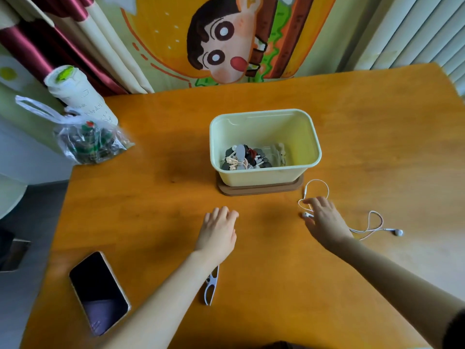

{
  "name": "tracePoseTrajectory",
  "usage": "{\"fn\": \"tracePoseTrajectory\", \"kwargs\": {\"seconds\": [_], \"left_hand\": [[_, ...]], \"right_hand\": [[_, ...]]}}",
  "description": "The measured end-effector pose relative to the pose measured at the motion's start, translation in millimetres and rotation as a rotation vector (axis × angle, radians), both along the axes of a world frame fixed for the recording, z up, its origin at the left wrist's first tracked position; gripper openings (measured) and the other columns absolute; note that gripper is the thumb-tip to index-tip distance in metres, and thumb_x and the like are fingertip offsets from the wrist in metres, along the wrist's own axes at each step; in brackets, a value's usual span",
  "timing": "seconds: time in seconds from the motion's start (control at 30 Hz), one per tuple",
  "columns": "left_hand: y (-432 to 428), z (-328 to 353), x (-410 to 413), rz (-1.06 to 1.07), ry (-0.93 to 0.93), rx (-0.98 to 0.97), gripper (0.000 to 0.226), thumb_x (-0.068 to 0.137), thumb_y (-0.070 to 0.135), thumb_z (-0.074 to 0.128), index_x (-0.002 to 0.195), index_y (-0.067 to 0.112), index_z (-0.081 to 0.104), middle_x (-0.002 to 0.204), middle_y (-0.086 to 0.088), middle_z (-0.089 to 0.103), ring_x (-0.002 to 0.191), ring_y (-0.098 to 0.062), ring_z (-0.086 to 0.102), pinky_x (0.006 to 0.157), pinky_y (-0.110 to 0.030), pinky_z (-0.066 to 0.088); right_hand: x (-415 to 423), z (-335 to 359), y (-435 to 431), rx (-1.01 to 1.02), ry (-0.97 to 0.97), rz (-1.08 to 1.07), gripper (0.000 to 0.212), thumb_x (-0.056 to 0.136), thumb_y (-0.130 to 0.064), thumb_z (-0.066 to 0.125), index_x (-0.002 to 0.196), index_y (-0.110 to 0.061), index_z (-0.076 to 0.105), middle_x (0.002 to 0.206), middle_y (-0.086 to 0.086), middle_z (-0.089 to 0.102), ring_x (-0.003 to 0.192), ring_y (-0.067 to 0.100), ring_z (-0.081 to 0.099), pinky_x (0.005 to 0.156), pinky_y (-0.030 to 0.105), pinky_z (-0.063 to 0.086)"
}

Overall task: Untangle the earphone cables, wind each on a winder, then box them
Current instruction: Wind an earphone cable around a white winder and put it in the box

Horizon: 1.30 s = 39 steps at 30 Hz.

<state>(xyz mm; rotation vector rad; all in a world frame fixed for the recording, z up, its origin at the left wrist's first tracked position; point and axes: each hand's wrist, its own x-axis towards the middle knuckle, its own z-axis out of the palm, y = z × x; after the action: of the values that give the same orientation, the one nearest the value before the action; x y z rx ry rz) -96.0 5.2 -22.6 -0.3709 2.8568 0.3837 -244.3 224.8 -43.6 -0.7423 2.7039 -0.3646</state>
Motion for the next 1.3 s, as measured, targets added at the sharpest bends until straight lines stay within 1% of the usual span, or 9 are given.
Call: {"fn": "tracePoseTrajectory", "kwargs": {"seconds": [0.1, 0.2, 0.33, 0.53, 0.63, 0.8, 1.0, 1.17, 1.3], "left_hand": [[5.3, -15.9, 12.7, -0.009, -0.111, -0.028, 0.033, 0.097, 0.018, 0.043, 0.130, 0.020, 0.042, 0.129, -0.003, 0.043, 0.121, -0.022, 0.038, 0.105, -0.037, 0.027], [7.8, -24.6, 19.3, 0.005, -0.182, -0.021, 0.037, 0.096, 0.015, 0.046, 0.132, 0.019, 0.041, 0.133, -0.004, 0.040, 0.124, -0.023, 0.037, 0.107, -0.037, 0.029], [10.7, -27.2, 21.7, 0.052, -0.192, 0.041, 0.042, 0.096, 0.013, 0.048, 0.137, 0.018, 0.038, 0.139, -0.005, 0.036, 0.128, -0.023, 0.035, 0.107, -0.034, 0.035], [24.7, -12.4, 13.0, 0.154, -0.210, 0.280, 0.039, 0.097, 0.031, 0.049, 0.134, 0.021, 0.042, 0.134, -0.002, 0.041, 0.122, -0.025, 0.042, 0.100, -0.036, 0.039], [38.7, -7.4, 7.3, 0.193, -0.123, 0.482, 0.037, 0.094, 0.032, 0.056, 0.129, 0.020, 0.049, 0.128, 0.000, 0.052, 0.116, -0.020, 0.051, 0.095, -0.031, 0.041], [50.8, -1.1, 8.4, 0.287, 0.032, 0.730, 0.010, 0.093, 0.016, 0.058, 0.086, 0.020, 0.063, 0.068, 0.010, 0.064, 0.066, -0.007, 0.057, 0.068, -0.027, 0.046], [42.4, 6.8, 12.4, 0.415, 0.159, 0.826, 0.020, 0.095, 0.019, 0.055, 0.084, 0.015, 0.072, 0.077, 0.002, 0.066, 0.069, -0.012, 0.054, 0.066, -0.029, 0.043], [49.1, 17.3, 13.6, 0.461, 0.297, 0.825, 0.020, 0.095, 0.017, 0.055, 0.090, 0.016, 0.074, 0.092, -0.004, 0.070, 0.088, -0.016, 0.062, 0.081, -0.031, 0.047], [54.0, 32.7, 10.4, 0.425, 0.341, 0.942, 0.023, 0.098, 0.016, 0.049, 0.085, 0.014, 0.067, 0.080, 0.007, 0.067, 0.078, -0.001, 0.062, 0.076, -0.022, 0.049]], "right_hand": [[-3.2, -11.5, 18.3, 0.212, -0.087, -0.167, 0.050, 0.087, -0.017, 0.059, 0.134, -0.013, 0.042, 0.130, 0.015, 0.042, 0.116, 0.037, 0.043, 0.093, 0.043, 0.041], [6.9, -21.1, 22.8, 0.265, -0.118, -0.171, 0.044, 0.089, -0.017, 0.055, 0.131, -0.016, 0.044, 0.126, 0.013, 0.043, 0.114, 0.034, 0.043, 0.092, 0.040, 0.042], [32.2, -19.8, 7.5, 0.119, -0.193, -0.151, 0.024, 0.092, -0.022, 0.054, 0.113, -0.010, 0.057, 0.113, 0.013, 0.053, 0.105, 0.034, 0.052, 0.081, 0.038, 0.042], [68.1, -9.8, -22.6, -0.012, -0.378, 0.005, 0.020, 0.092, -0.030, 0.056, 0.107, -0.017, 0.063, 0.104, 0.006, 0.066, 0.097, 0.027, 0.061, 0.078, 0.035, 0.048], [76.0, 1.5, -32.0, -0.109, -0.360, 0.034, 0.020, 0.093, -0.030, 0.056, 0.105, -0.016, 0.065, 0.097, 0.005, 0.071, 0.089, 0.024, 0.063, 0.073, 0.032, 0.046], [80.6, 21.8, -35.5, -0.263, -0.334, 0.040, 0.013, 0.094, -0.024, 0.055, 0.095, -0.014, 0.065, 0.074, -0.002, 0.065, 0.071, 0.017, 0.060, 0.066, 0.028, 0.043], [74.3, 35.4, -19.3, -0.255, -0.264, -0.030, 0.012, 0.093, -0.025, 0.057, 0.097, -0.016, 0.063, 0.076, -0.007, 0.061, 0.074, 0.017, 0.059, 0.065, 0.029, 0.043], [84.7, 42.4, -19.5, -0.367, -0.212, 0.121, 0.042, 0.085, -0.009, 0.066, 0.124, -0.010, 0.052, 0.118, 0.001, 0.059, 0.108, 0.013, 0.056, 0.089, 0.014, 0.037], [93.2, 56.1, -29.8, -0.540, -0.182, 0.183, 0.038, 0.089, -0.013, 0.063, 0.125, -0.010, 0.052, 0.105, -0.006, 0.061, 0.100, 0.009, 0.059, 0.089, 0.014, 0.041]]}}
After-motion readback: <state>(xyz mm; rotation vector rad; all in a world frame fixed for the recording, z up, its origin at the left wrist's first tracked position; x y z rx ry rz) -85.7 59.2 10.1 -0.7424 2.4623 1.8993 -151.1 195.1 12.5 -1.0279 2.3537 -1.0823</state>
